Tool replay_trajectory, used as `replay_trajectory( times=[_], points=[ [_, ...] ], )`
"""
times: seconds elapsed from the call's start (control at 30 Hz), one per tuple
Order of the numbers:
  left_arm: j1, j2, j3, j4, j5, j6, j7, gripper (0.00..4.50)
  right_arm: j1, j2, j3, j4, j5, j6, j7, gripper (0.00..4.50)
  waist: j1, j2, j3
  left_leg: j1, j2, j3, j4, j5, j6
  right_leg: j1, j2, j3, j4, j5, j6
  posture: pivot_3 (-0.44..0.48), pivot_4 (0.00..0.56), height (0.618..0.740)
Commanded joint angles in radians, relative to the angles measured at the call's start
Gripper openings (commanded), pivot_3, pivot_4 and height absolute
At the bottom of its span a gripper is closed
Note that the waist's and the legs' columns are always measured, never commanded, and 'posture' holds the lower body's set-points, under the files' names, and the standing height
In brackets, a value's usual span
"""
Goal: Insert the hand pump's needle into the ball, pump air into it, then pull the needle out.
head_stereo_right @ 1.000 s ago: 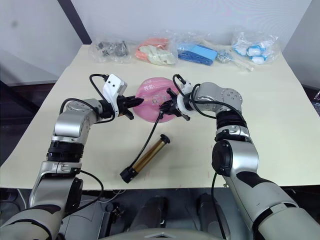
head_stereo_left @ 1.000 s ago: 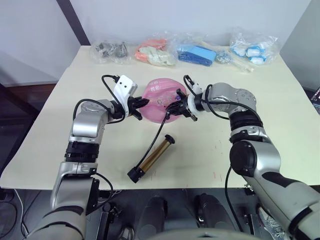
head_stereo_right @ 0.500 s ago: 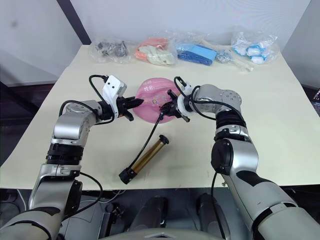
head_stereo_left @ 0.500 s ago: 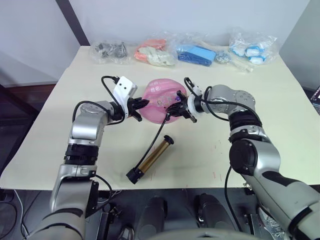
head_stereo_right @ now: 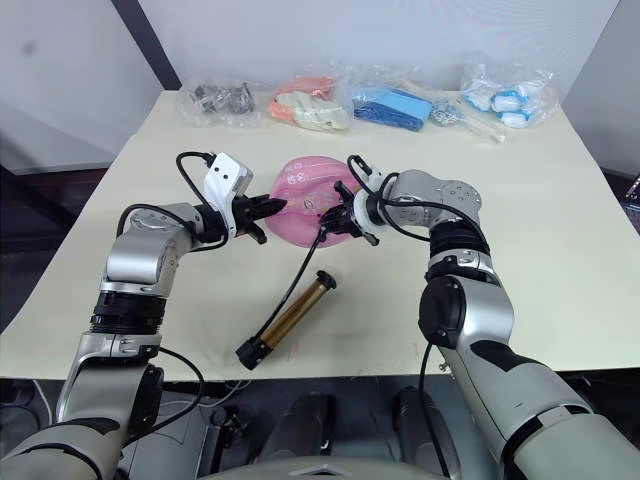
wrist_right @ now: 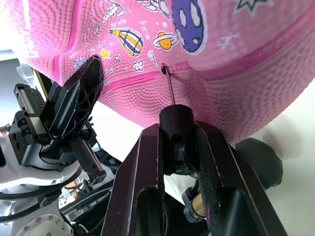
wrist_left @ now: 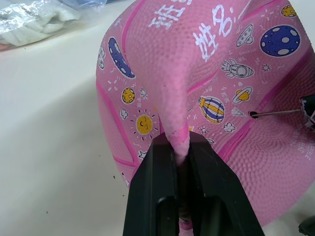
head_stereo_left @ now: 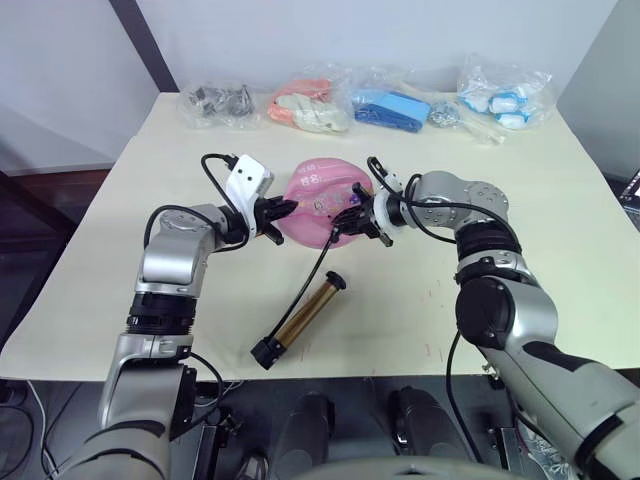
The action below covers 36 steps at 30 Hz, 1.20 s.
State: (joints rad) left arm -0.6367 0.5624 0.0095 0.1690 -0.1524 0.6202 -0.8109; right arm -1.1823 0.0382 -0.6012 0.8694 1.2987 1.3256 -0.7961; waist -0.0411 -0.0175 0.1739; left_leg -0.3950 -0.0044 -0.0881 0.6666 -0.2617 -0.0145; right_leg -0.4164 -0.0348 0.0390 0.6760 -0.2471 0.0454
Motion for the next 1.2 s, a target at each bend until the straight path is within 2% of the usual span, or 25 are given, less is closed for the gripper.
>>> replay_trajectory(
  times=[0.03,1.2],
  points=[
    [0.021,-0.006,-0.034,-0.010,-0.010,0.010,-0.013,0.00,0.005,0.011,-0.015,-0.021,-0.018,-0.002,-0.034,0.38,0.000,0.000,0.000,0.000,0.000,0.000,0.000,0.000,0.000,0.000,0.000,0.000,0.000,0.000,0.000,0.000,0.150,0.740],
    [0.025,-0.014,-0.040,-0.011,-0.015,0.020,0.001,0.00,0.063,0.059,-0.045,-0.159,-0.026,0.015,-0.148,0.38,0.002,0.001,0.000,0.000,0.000,0.000,0.000,0.000,0.000,0.000,0.000,0.000,-0.001,0.000,0.000,0.000,0.150,0.740]
  ],
)
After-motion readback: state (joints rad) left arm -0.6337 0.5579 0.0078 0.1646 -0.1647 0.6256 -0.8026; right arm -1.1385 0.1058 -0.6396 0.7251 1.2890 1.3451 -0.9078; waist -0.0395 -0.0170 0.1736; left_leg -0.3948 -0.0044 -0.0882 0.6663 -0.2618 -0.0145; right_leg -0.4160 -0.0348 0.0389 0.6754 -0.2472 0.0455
